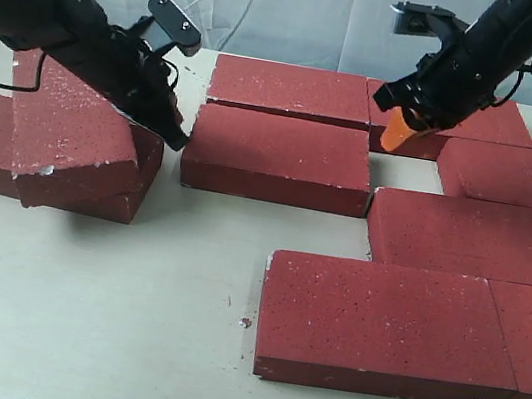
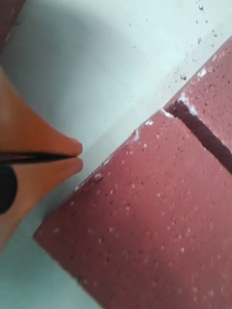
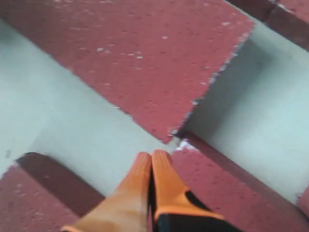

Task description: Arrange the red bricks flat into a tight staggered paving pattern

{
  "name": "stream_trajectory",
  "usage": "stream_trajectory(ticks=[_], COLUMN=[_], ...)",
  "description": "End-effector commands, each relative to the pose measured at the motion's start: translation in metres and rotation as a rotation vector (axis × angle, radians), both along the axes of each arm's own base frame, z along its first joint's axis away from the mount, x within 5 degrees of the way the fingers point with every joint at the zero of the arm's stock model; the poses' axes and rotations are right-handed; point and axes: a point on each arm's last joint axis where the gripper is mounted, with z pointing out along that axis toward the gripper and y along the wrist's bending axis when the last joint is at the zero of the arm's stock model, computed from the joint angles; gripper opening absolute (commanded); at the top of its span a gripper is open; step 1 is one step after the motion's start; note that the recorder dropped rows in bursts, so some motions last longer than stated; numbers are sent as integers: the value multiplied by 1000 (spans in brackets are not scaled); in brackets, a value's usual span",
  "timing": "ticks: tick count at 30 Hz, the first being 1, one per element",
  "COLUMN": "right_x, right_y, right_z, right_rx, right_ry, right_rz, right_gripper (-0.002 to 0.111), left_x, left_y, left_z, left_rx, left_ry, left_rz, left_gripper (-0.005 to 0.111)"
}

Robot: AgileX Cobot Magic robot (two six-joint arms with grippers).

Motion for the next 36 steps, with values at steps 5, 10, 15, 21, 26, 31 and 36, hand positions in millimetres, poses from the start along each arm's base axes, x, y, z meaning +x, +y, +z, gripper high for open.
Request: stream_trajectory(ticks=[5, 10, 15, 21, 26, 31, 36], right_x=[-67, -86, -79, -66, -61, -60, -62], right_y=[26, 42, 58, 59, 57, 57, 57], right_z=[-16, -45, -59, -67, -68, -68, -69], right_rx=[387, 326, 183, 95, 62, 59, 60], right_ry=[-3, -45, -75, -126, -160, -171, -150], right_rz=[297, 484, 481, 419, 381, 376, 390], right_gripper=[-1, -1, -1, -1, -1, -1, -1], left_x=[-44, -46, -32, -27, -28, -30, -26], left_y=[-8, -14, -24, -38, -40, -33, -29], left_z=[30, 7, -23, -31, -8, 18, 18], left_rx=[-57, -27, -3, 4, -15, 3, 40], left_ry=[290, 355, 310, 258, 243, 203, 182], left_rz=[-223, -295, -248, -239, -225, -155, -98], left_gripper=[0, 0, 0, 0, 0, 0, 0])
